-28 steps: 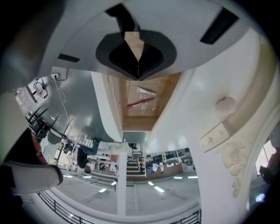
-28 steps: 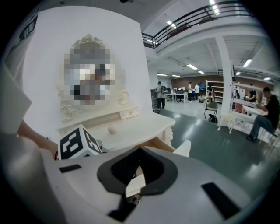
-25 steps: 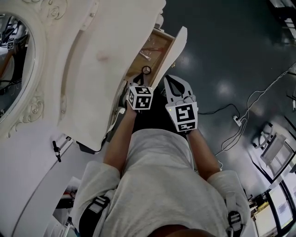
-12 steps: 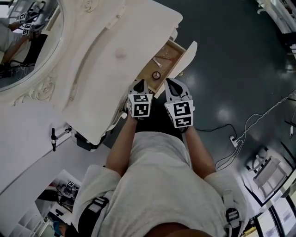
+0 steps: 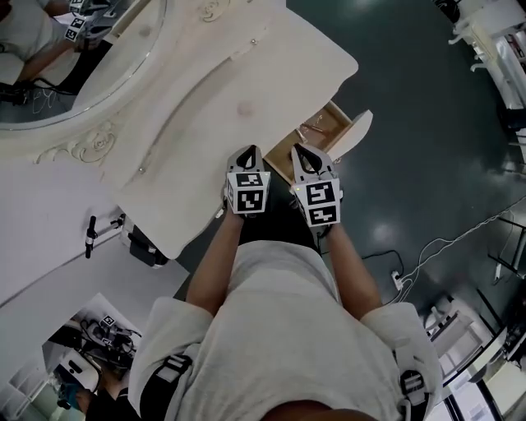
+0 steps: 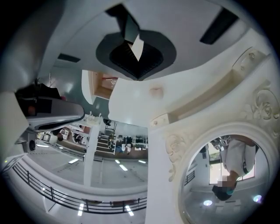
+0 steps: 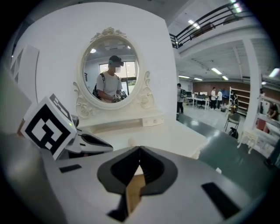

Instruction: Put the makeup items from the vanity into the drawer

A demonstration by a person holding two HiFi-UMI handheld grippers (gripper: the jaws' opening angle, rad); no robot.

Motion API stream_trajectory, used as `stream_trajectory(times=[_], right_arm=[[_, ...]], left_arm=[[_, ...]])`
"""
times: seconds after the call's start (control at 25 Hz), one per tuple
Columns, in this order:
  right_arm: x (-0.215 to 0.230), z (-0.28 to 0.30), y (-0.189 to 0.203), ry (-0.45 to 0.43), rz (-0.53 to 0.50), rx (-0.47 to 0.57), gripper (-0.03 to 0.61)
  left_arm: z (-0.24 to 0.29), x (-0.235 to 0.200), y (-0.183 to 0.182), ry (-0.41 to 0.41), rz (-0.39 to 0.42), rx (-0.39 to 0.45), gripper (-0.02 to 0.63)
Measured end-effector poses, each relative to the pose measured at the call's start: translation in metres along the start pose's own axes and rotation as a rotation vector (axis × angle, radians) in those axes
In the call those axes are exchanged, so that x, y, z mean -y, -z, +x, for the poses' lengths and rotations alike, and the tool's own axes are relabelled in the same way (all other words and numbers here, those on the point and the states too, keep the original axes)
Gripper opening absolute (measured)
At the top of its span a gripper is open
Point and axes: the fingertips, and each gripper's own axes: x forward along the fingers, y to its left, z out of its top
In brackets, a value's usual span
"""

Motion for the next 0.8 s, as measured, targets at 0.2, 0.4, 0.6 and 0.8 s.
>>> stream_trajectory(times=[0.2, 0.4, 0.6, 0.8], right_arm=[[-0.020, 0.032, -0.022, -0.049, -0.050, -0.025, 0.015], [-0.032, 0.066, -0.030, -0.096, -0.123, -0.087, 0.015], [-0.040, 0.094, -0.038, -0.123, -0.191, -0.144, 0.015], [-0.040, 0.121, -0.040, -0.156, -0.329, -0.223, 0.017]], left_arm=[[-0.002, -0.027, -0.008, -0.019, -0.036, -0.002, 0.006], [-0.002, -0.054, -0.010, -0.033, -0.078, 0.002, 0.006], [0.008, -0.082, -0.012, -0.041, -0.127, -0.007, 0.006], [0.025, -0.089, -0.016, -0.018, -0.153, -0.028, 0.006]])
